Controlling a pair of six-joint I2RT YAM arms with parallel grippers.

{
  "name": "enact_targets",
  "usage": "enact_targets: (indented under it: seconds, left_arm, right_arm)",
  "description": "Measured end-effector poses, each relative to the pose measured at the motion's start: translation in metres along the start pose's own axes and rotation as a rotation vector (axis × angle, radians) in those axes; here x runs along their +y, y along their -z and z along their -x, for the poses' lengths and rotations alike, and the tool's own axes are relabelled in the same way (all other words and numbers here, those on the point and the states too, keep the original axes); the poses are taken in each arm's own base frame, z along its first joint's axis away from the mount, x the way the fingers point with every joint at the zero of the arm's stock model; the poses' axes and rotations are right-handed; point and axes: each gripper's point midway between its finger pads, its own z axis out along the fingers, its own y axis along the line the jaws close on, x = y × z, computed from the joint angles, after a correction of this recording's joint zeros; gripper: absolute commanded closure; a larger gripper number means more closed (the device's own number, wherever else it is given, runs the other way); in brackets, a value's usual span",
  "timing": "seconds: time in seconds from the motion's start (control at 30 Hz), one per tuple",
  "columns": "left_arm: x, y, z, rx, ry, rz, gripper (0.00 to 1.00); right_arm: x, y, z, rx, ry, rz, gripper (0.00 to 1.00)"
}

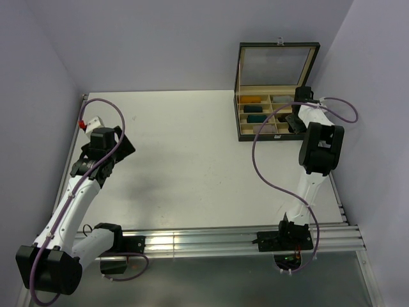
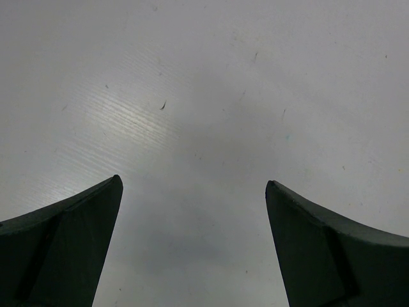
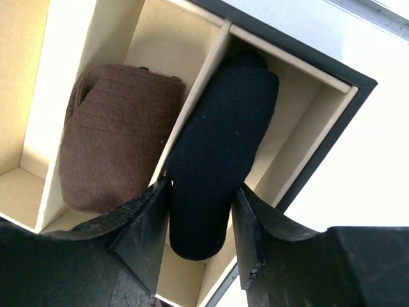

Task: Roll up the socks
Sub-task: Place the sock in the storage box.

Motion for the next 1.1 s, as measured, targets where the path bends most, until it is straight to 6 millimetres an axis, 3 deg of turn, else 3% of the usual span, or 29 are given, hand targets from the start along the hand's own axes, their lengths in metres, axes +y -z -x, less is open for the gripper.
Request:
enact_targets:
  seconds: [0.37, 0.63, 0.8, 0.93, 1.1]
  left_arm:
    - [-0.002, 0.005, 0.003, -0.014, 0.007, -0.018, 0.01]
    - [-0.004, 0.009, 0.006, -0.026, 0.011, -0.032, 0.01]
    - [-0.005, 0.010, 0.005, -0.023, 0.009, -0.037, 0.01]
    - [-0.005, 0.010, 0.005, -0.023, 0.009, -0.037, 0.01]
    - [-0.005, 0.010, 0.006, -0.026, 0.010, -0.038, 0.01]
  right_arm:
    - [-0.002, 0.013, -0.012, -0.009, 0.045, -0.016, 0.39]
    - [-0.007, 0.038, -0.014, -0.012, 0.083, -0.009, 0.37]
    - [-0.013, 0.054, -0.007, -0.029, 0.111, -0.021, 0.40]
    - [-0.017, 0.065, -0.009, -0.030, 0.128, 0.011, 0.50]
    - [-0.019, 0.095, -0.009, -0.046, 0.141, 0.105, 0.48]
